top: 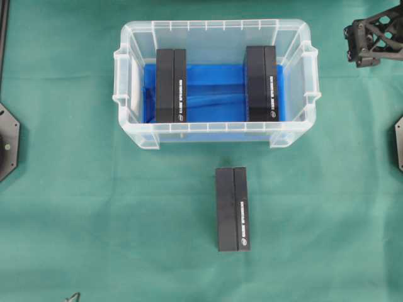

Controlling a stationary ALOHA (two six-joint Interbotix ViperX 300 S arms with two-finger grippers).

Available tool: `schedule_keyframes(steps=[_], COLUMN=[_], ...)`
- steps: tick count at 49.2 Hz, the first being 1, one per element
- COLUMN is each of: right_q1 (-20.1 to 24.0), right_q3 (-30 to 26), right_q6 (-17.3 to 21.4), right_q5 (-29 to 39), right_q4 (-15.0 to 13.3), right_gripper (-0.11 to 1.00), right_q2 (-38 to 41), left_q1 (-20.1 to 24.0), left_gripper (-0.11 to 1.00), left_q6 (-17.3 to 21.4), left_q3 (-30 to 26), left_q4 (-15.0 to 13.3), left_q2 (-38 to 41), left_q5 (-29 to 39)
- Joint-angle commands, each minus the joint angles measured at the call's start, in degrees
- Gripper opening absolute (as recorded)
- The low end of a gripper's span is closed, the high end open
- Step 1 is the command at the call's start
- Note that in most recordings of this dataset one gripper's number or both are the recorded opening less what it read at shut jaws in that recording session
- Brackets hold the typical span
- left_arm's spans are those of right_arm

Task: Take the box out of the case with the right arm.
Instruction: 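Withdraw the right gripper up and to the right, then move the right gripper over the left black box in the bin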

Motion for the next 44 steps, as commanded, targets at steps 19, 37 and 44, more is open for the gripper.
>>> schedule_keyframes(steps=[19,37,44], right_q1=[-0.1,0.8,3.1], right_q3=[-0.5,-2.7,-7.1], right_q6=[0.0,2.5,3.2], right_q5=[-0.3,-4.8,-6.9], right_q4=[-0.1,0.7,0.7], right_gripper=[0.86,0.86,0.86], right_q2=[-0.2,1.6,6.9], left_q1=[0.2,0.2,0.2], left_gripper=[0.02,0.02,0.02], left_q6=[0.1,0.1,0.1], left_q3=[-0.7,-0.7,-0.8], left_q4=[0.2,0.2,0.2], left_q2=[0.2,0.6,0.5], left_q5=[-0.1,-0.1,-0.1])
